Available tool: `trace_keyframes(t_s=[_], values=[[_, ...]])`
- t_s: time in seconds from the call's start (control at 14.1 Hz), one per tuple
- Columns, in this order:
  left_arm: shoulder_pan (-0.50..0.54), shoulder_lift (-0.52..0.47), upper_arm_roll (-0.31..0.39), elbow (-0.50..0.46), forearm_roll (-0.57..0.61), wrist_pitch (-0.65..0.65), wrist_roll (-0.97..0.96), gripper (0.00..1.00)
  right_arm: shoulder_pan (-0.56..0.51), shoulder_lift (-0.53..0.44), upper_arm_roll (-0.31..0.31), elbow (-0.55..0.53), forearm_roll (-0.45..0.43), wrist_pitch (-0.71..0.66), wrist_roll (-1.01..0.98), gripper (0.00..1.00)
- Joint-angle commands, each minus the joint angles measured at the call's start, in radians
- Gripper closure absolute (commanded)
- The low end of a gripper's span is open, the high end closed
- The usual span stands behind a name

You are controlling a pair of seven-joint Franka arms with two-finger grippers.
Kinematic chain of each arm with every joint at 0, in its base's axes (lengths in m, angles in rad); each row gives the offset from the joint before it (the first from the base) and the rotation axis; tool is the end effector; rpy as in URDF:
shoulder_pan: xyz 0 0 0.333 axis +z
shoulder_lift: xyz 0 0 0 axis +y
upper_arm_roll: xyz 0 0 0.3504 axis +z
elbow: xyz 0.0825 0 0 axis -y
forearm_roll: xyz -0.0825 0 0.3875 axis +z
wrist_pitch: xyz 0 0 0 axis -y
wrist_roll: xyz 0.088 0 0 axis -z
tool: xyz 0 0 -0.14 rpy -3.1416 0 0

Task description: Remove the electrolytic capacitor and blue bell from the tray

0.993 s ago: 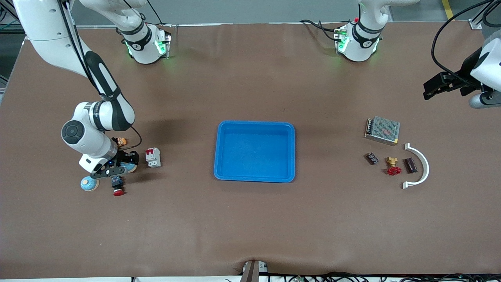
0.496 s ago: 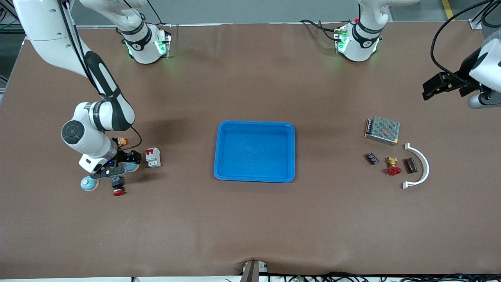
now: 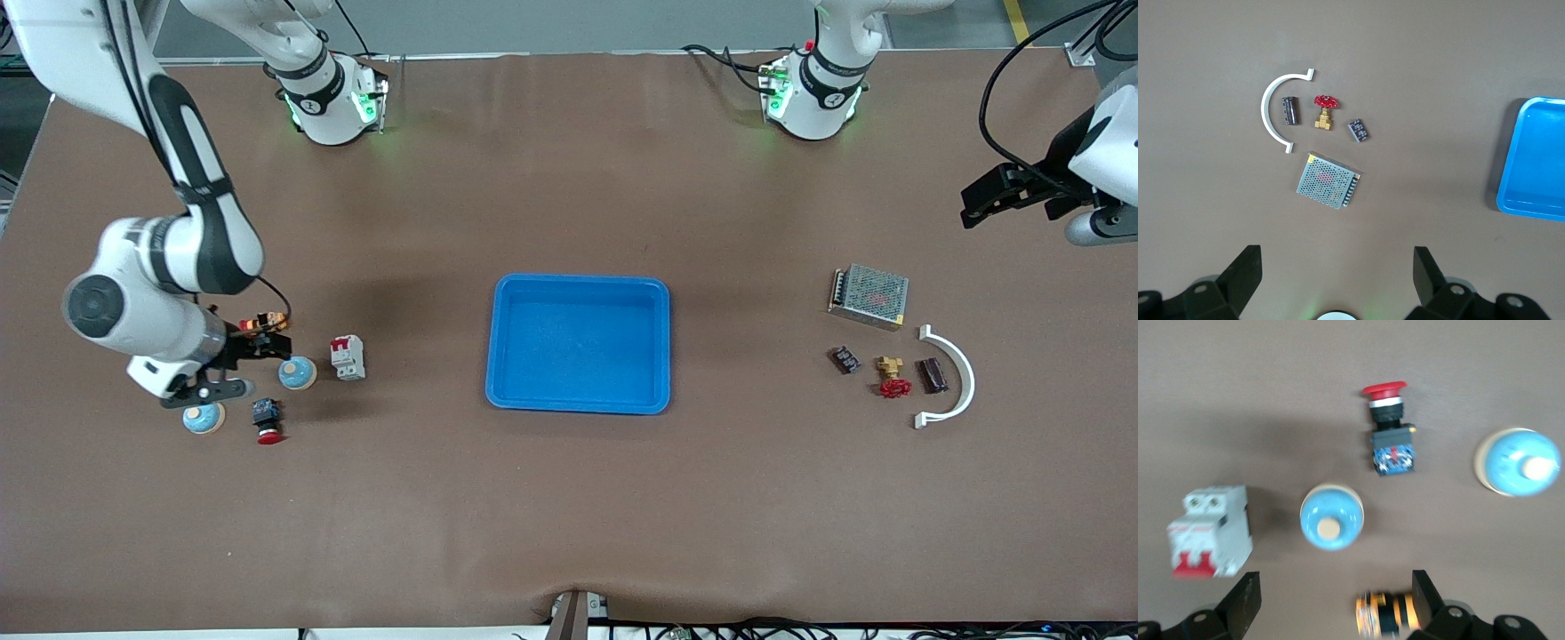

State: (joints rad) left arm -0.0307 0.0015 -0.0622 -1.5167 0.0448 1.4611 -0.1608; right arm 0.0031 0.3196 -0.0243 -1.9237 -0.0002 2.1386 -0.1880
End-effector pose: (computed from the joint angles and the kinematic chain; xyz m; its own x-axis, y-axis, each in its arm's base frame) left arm 0.5438 -0.0439 0.6414 0.9961 0.0727 -0.0491 0.0701 -0.9961 -0.0532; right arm 0.6157 -0.0125 0.3145 0.9805 0.1667 -0.1040 0.1663 -0.9860 -0.0119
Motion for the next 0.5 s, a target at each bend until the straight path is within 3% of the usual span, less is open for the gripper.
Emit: trace_keyframes(t_s=[0.0,0.14,0.43], values=[[-0.002,-0.001,0.007,0.004,-0.02,-0.002,0.018,0.0,-0.02,-0.167,0.012,0.003,-0.009,-0.159,-0.007,0.0],[-0.002,-0.003,0.007,0.003,-0.02,-0.002,0.018,0.0,-0.02,-0.22,0.011,0.075,-0.012,-0.293,-0.007,0.0],[-0.003,-0.005,0.007,0.006,-0.019,-0.004,0.018,0.0,-0.023,-0.224,0.009,0.317,-0.014,-0.56,0.002,0.0]])
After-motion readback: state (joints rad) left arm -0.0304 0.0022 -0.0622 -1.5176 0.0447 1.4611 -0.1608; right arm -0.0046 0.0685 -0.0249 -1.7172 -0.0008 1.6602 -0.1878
